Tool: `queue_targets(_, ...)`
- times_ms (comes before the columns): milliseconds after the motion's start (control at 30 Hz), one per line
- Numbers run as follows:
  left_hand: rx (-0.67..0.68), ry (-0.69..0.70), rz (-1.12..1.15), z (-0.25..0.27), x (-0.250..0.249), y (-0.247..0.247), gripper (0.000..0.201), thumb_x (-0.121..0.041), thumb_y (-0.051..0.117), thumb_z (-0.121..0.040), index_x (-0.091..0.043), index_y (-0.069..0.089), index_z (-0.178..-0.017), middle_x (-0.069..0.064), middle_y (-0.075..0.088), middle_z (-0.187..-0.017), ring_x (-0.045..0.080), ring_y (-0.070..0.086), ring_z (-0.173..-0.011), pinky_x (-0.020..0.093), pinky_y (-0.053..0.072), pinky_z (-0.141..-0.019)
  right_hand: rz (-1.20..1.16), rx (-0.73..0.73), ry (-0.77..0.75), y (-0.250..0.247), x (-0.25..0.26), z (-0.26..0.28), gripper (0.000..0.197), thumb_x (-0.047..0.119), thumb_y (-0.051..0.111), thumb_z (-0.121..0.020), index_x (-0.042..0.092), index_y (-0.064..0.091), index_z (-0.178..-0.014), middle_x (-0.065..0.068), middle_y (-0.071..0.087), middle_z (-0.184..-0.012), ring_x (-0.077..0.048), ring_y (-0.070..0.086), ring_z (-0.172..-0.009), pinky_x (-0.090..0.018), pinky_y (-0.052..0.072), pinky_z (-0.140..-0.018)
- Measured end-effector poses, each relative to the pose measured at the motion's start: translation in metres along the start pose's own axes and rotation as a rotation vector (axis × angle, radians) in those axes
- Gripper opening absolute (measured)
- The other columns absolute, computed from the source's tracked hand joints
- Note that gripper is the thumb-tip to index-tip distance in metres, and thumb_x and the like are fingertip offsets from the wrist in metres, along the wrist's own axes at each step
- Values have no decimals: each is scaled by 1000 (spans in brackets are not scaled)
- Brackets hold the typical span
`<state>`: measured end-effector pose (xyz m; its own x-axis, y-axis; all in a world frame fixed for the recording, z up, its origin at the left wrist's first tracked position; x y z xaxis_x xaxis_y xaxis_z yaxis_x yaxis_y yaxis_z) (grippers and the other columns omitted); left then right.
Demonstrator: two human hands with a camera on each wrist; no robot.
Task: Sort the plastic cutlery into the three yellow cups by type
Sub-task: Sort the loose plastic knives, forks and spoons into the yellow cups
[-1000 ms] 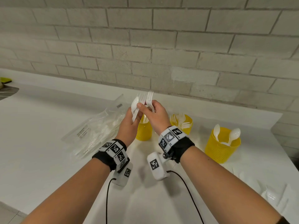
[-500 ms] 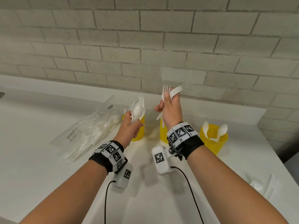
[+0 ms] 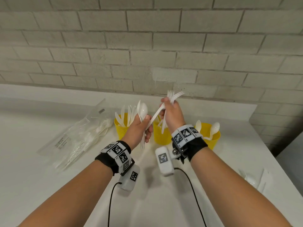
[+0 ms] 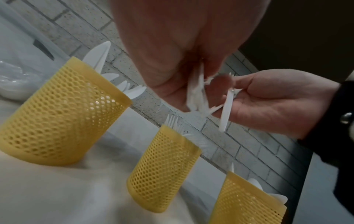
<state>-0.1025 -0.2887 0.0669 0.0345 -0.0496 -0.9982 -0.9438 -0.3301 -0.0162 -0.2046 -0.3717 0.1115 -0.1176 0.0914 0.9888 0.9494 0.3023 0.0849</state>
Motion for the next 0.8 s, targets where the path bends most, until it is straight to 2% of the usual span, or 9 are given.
queue_targets(67, -54, -14, -41, -5, 0, -5, 24, -31, 37, -102, -10, 47, -106, 3, 58, -78, 11, 51, -49, 24, 44, -41, -79, -73, -53, -17, 16, -13, 14, 23, 37, -100, 14, 47, -94, -1, 57, -67, -10, 55, -50, -21, 45, -50)
queue_targets(167, -108, -20, -144, -13, 3, -11, 22, -32, 36, -102, -14, 45, -111, 1, 56, -95, 11, 51, -59, 25, 46, -46, -105, -145, -129, -36, 31, -31, 11, 21, 35, -101, 14, 41, -106, -1, 52, -60, -4, 58, -44, -24, 50, -59)
queue_targets(233, -102, -13, -183, -17, 4, -8, 22, -33, 36, -101, -16, 45, -113, 0, 53, -95, 12, 49, -63, 26, 45, -49, -85, -153, -146, -39, 31, -38, 24, 23, 36, -101, 11, 36, -122, 2, 45, -61, -2, 56, -44, -27, 48, -67)
queue_targets(367, -90, -12, -163, -22, 6, 1, 17, -31, 36, -101, -21, 42, -114, -2, 46, -83, 12, 41, -60, 25, 39, -51, -35, -129, -98, -28, 6, -46, 55, 29, 37, -101, 9, 14, -147, 5, 46, -67, -8, 56, -60, -19, 47, -69)
queue_targets(467, -76, 10, -148, -26, 7, 5, 16, -30, 37, -101, -31, 36, -118, -2, 38, -78, 11, 35, -59, 26, 35, -53, -57, -70, -25, -17, -21, -52, 41, 19, 42, -100, 7, 27, -136, -1, 46, -71, -13, 57, -61, -11, 47, -57)
queue_targets(533, -60, 36, -170, -27, 8, 7, 15, -29, 37, -102, -35, 34, -115, -2, 36, -80, 12, 34, -61, 27, 35, -54, -2, -15, 18, -11, -31, -51, 23, 13, 46, -97, 9, 37, -117, -5, 52, -81, -14, 59, -63, -12, 47, -53)
queue_targets(600, -56, 59, -186, -28, 7, 6, 13, -25, 36, -102, -35, 34, -110, -3, 38, -83, 11, 35, -62, 26, 35, -55, 107, 42, 45, -7, -38, -49, 20, 9, 49, -94, 7, 42, -114, -10, 56, -95, -18, 60, -69, -9, 46, -52)
queue_targets(700, -65, 109, -219, -29, 7, 4, 14, -21, 37, -102, -33, 35, -107, -6, 40, -86, 9, 37, -65, 22, 35, -59, 249, 84, 37, -9, -40, -49, 31, 8, 55, -90, 4, 52, -120, -12, 61, -101, -23, 62, -89, -15, 45, -66)
queue_targets(800, -63, 108, -249, -32, 13, 6, 6, -21, 38, -101, -26, 36, -105, -5, 38, -82, 9, 37, -66, 22, 33, -59, 272, 101, 18, -14, -33, -45, 41, 18, 70, -82, 11, 56, -120, -3, 61, -108, -14, 57, -100, -21, 44, -82)
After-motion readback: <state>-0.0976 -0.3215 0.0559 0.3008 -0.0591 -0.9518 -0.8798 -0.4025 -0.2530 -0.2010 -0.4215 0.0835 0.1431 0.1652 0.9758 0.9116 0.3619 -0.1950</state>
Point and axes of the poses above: each hand's wrist, its own z-axis away from the middle knuckle, its own y-axis out of the palm, x = y × z, the point moved 10 cm from there along -z, towards the middle knuckle
